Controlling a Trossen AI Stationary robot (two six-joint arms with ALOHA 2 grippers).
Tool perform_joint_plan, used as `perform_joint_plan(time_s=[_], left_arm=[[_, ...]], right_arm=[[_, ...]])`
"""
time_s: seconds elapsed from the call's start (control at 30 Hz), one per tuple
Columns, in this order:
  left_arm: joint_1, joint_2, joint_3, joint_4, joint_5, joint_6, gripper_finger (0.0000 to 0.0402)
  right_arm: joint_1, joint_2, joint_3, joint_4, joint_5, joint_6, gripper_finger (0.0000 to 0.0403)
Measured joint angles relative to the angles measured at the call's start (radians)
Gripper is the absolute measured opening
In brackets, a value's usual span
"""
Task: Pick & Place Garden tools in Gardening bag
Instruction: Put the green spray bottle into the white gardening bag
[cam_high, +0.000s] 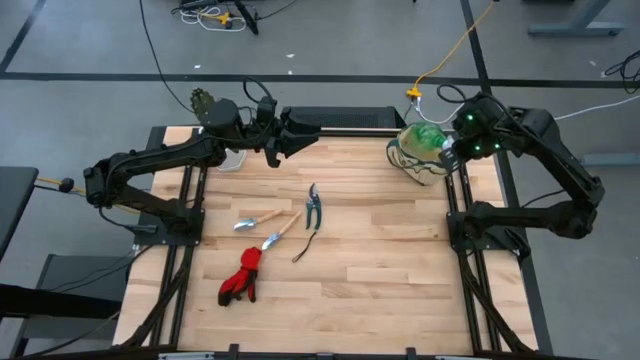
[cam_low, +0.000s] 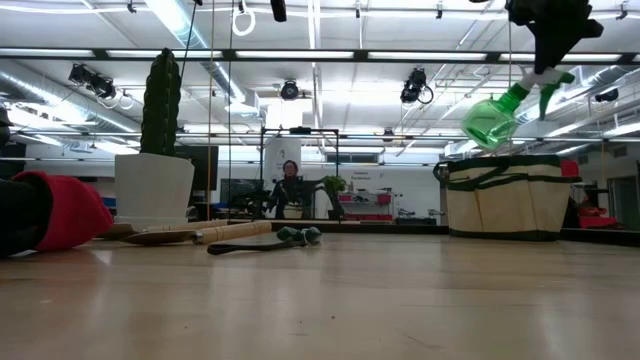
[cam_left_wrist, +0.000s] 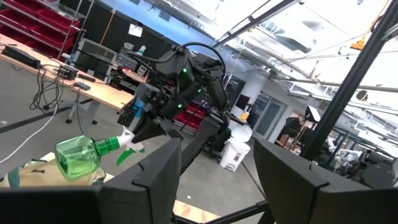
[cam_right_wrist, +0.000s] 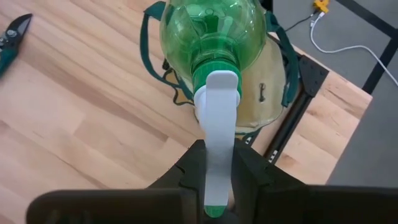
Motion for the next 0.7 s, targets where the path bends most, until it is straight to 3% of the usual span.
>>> perform_joint_plan(time_s=[0.7], left_arm=[[0.0, 0.001, 0.0, -0.001, -0.001, 0.0, 0.0209]], right_arm=[[-0.062, -0.028, -0.001, 0.0, -0.009, -0.062, 0.0052]])
